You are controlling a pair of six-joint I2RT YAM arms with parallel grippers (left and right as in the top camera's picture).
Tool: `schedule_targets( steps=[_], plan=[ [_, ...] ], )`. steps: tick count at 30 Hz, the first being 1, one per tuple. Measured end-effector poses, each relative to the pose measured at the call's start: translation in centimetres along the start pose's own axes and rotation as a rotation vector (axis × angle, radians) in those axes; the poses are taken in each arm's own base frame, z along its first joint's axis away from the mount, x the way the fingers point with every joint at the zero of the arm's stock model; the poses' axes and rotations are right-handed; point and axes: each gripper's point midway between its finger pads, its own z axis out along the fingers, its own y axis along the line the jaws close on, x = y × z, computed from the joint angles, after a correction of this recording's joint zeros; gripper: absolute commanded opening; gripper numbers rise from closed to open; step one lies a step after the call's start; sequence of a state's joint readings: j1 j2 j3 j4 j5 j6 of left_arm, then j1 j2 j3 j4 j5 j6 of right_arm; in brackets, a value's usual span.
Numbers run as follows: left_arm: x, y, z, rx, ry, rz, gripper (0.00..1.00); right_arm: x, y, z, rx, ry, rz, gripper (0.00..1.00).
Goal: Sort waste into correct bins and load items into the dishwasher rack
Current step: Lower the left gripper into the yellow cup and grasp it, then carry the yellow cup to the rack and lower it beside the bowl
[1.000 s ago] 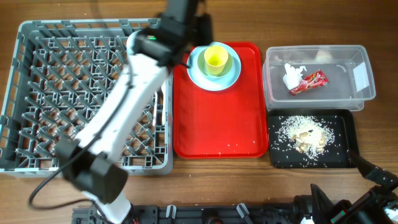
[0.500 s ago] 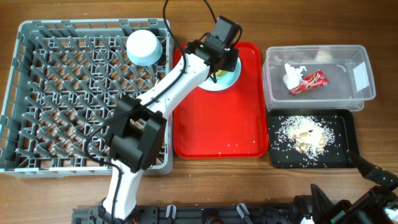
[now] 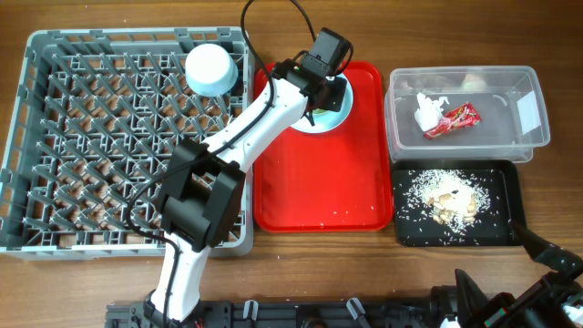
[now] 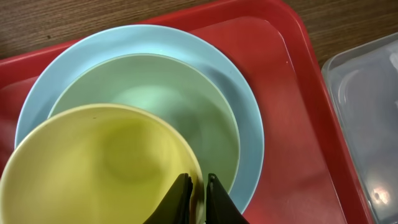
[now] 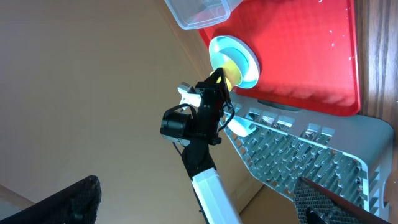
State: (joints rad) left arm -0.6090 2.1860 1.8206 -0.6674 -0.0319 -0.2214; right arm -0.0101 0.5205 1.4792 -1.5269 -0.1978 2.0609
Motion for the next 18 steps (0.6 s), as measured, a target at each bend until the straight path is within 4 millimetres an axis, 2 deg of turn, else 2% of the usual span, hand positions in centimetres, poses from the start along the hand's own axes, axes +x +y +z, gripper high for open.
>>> schedule_targets(
  steps=[3, 5, 7, 10, 13, 15, 18],
  plan=[
    [0.0, 0.0, 0.0, 0.0, -0.001, 0.0, 0.11, 0.0, 0.0, 0.0, 0.0, 0.0, 0.0, 1.0],
    [0.2, 0.1, 0.0, -0.003, 0.01, 0.0, 0.04, 0.0, 0.0, 0.0, 0.0, 0.0, 0.0, 1.0],
    [0.5, 0.2, 0.0, -0.007, 0.019, 0.005, 0.04, 0.0, 0.0, 0.0, 0.0, 0.0, 0.0, 1.0],
    [-0.1, 0.9, 0.0, -0.051, -0.009, 0.003, 0.04, 0.0, 0.0, 0.0, 0.0, 0.0, 0.0, 1.0],
    [-1.5, 1.4, -1.1, -0.075, -0.04, -0.004, 0.04, 0.0, 0.0, 0.0, 0.0, 0.0, 0.0, 1.0],
    [-2.9, 1.6, -3.4, -0.058, -0.064, -0.017, 0.04, 0.0, 0.0, 0.0, 0.0, 0.0, 0.0, 1.0],
    [-7.0, 1.7, -12.5, 0.032, -0.192, -0.054, 0.04, 0.0, 0.0, 0.0, 0.0, 0.0, 0.0, 1.0]
  ],
)
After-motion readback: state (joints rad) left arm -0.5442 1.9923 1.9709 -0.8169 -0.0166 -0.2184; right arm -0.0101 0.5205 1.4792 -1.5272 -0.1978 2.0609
